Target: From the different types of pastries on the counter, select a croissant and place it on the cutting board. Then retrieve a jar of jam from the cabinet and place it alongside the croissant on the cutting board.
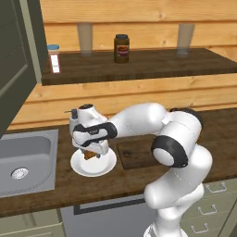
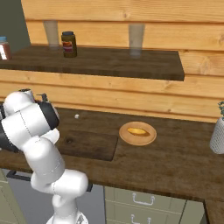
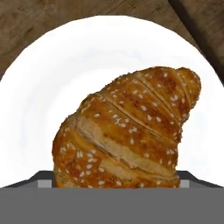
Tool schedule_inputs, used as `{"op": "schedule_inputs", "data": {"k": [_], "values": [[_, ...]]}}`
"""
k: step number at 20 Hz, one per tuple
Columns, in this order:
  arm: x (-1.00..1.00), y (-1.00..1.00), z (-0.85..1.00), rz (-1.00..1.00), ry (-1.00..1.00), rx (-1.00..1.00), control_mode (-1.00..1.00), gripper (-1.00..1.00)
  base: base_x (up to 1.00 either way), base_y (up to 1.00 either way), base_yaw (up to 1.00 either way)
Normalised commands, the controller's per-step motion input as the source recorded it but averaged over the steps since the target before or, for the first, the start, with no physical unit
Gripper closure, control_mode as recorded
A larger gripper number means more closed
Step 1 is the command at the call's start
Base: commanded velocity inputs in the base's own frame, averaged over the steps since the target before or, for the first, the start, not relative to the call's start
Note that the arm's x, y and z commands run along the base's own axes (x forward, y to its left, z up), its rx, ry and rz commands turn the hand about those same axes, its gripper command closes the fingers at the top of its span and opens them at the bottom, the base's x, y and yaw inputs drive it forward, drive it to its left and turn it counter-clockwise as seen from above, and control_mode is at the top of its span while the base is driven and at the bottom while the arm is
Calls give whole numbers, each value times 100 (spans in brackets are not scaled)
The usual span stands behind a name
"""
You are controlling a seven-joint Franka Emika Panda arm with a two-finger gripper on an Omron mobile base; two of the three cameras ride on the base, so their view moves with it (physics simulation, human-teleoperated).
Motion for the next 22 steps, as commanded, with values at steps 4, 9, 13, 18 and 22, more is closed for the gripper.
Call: {"op": "schedule_inputs", "data": {"k": [4,9,13,18,22], "values": [[0,-42,53,0,-20,2,-100,100,0,0,0],[-4,-70,34,0,-14,9,-100,100,0,0,0],[0,-78,3,0,-1,10,-100,100,0,0,0],[0,-17,-17,0,3,2,-100,100,0,0,0],[0,-37,-3,2,0,0,-100,100,0,0,0]]}}
